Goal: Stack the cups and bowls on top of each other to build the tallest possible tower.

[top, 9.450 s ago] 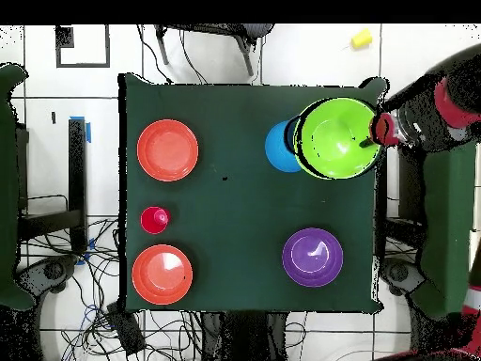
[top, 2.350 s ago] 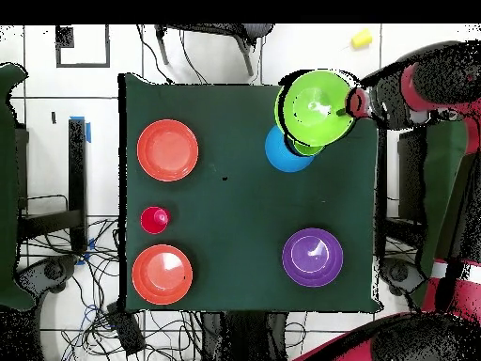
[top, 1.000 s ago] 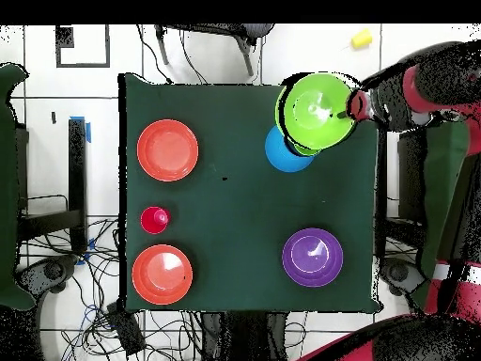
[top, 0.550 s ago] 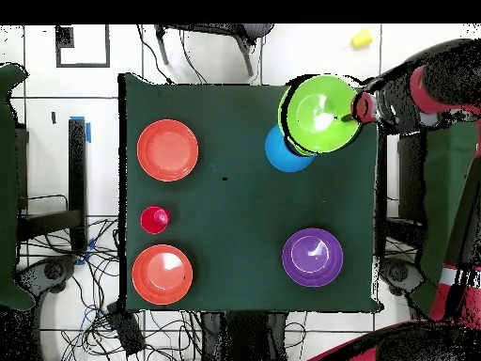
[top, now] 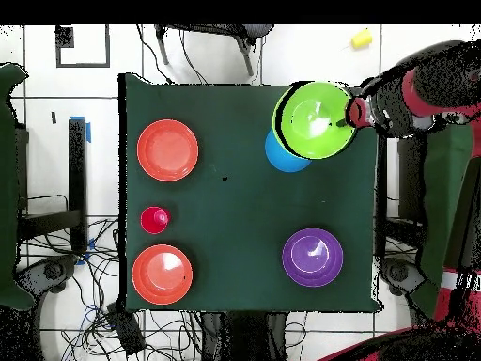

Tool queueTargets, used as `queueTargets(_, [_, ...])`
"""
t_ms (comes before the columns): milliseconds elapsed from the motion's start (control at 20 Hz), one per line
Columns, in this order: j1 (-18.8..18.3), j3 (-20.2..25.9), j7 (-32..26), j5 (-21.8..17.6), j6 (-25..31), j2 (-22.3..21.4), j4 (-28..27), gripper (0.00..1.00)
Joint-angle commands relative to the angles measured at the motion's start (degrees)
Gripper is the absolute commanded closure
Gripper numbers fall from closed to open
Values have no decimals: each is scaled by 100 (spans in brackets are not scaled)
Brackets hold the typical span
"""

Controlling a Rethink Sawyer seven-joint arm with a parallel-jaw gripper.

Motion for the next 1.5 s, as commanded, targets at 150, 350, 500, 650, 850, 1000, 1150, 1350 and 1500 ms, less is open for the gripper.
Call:
queueTargets(150, [92, -137, -1428, -362, -400, 91, 589, 100])
queueTargets(350, [82, -124, -1453, -374, -463, 98, 571, 100])
queueTargets(500, [81, -158, -1541, -456, -386, 76, 534, 100])
queueTargets(650, [63, -126, -1644, -458, -325, 61, 504, 100])
queueTargets(850, [106, -159, -1641, -520, -171, 78, 401, 100])
queueTargets(1000, [97, -160, -1656, -534, -163, 77, 398, 100])
queueTargets(1150, [106, -180, -1639, -564, -121, 67, 403, 100])
queueTargets(1350, [107, -176, -1662, -586, -80, 61, 381, 100])
queueTargets(1500, [121, -213, -1670, -656, -48, 67, 366, 100])
